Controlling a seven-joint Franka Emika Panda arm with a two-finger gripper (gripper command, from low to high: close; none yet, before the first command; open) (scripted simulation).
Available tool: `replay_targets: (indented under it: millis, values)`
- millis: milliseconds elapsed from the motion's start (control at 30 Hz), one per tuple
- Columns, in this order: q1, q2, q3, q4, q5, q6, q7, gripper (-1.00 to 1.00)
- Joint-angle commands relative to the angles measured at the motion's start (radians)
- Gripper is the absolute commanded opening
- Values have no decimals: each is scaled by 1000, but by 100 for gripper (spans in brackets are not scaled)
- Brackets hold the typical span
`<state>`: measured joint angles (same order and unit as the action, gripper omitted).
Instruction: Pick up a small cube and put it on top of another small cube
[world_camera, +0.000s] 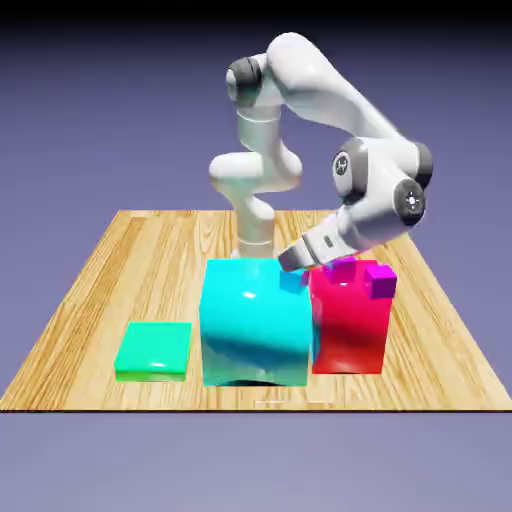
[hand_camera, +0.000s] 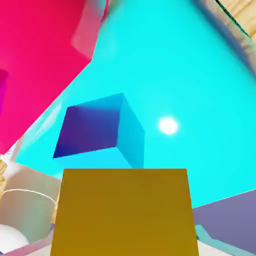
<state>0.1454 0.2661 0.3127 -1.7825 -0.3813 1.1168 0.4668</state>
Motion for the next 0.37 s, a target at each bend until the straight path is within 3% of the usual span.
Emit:
replay_targets:
  millis: [0, 233, 267, 333]
  values:
    - [2, 1, -3, -4, -4, 0, -2, -100]
    - [-30, -62, -20, -218, -4, 158, 9, -100]
    - [-30, -62, -20, -218, -4, 158, 9, 100]
    - [-25, -52, -17, -182, -4, 131, 8, 100]
